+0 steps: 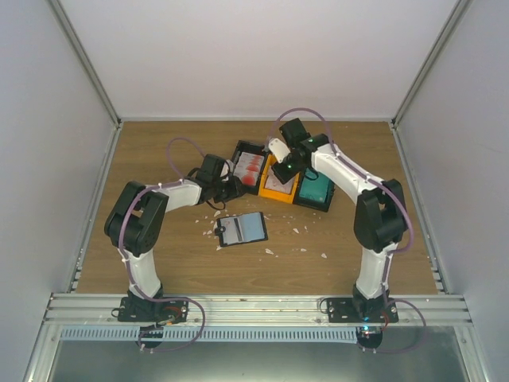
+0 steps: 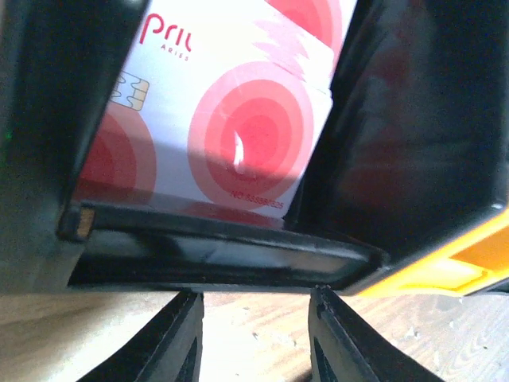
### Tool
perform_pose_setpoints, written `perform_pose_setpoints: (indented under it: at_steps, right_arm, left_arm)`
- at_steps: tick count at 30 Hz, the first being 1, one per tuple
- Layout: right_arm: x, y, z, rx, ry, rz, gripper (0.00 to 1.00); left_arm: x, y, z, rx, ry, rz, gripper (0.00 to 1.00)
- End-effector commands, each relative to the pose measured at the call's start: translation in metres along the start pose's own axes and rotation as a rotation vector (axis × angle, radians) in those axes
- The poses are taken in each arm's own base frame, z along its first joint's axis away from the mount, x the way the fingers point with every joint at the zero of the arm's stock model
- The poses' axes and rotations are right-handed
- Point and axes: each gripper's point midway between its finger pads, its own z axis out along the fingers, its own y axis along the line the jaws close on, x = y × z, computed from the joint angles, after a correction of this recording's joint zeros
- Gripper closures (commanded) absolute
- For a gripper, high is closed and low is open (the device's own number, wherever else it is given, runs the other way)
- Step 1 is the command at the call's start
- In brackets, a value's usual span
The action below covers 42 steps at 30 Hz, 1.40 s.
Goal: Put the credit cards into the card holder
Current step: Pick up the credit card from the storage box.
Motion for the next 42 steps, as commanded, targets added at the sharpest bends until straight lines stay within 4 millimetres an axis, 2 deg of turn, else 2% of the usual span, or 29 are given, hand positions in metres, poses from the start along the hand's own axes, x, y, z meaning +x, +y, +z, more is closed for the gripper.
perform_pose_setpoints:
  at_steps: [1,3,5,9,13,17,23,28,33,36,42]
  right_arm:
    - [-0.022,-0.004,-0.032,0.014,-0.149,0.186,0.99]
    - [-0.026,-0.001,-0.035,-0.042,-0.202,0.304,0.99]
    - [-0.03,0.005,-0.038,-0.122,-0.251,0.413,1.0]
    - [-0.031,0.033,-0.039,-0.306,-0.304,0.564,1.0]
    - [-0.028,0.072,-0.05,-0.492,-0.336,0.63,0.99]
    - [-0.016,0.112,-0.058,-0.709,-0.326,0.689,1.0]
    - [-0.001,0.136,-0.066,-0.892,-0.289,0.817,0.99]
    - [0.006,0.155,-0.077,-1.028,-0.261,0.847,0.99]
    - [0.011,0.167,-0.089,-1.118,-0.254,0.856,1.0]
    - [0.013,0.172,-0.092,-1.155,-0.251,0.867,1.0]
    - [0.015,0.18,-0.096,-1.203,-0.24,0.866,1.0]
  left_arm:
    - [-0.023,-0.028,-0.032,0.069,-0.106,0.047,0.61]
    - [-0.021,-0.032,-0.04,0.082,-0.114,0.052,0.61]
    - [-0.024,-0.044,-0.052,0.129,-0.144,0.072,0.6]
    - [-0.019,-0.06,-0.076,0.203,-0.18,0.105,0.54]
    - [-0.003,-0.073,-0.098,0.296,-0.179,0.141,0.48]
    - [0.02,-0.08,-0.115,0.39,-0.152,0.145,0.44]
    - [0.045,-0.075,-0.13,0.434,-0.128,0.114,0.35]
    - [0.062,-0.091,-0.143,0.57,-0.073,0.096,0.34]
    - [0.07,-0.105,-0.154,0.688,-0.016,0.052,0.39]
    - [0.073,-0.106,-0.155,0.705,0.003,0.012,0.45]
    - [0.075,-0.108,-0.158,0.72,0.033,-0.027,0.62]
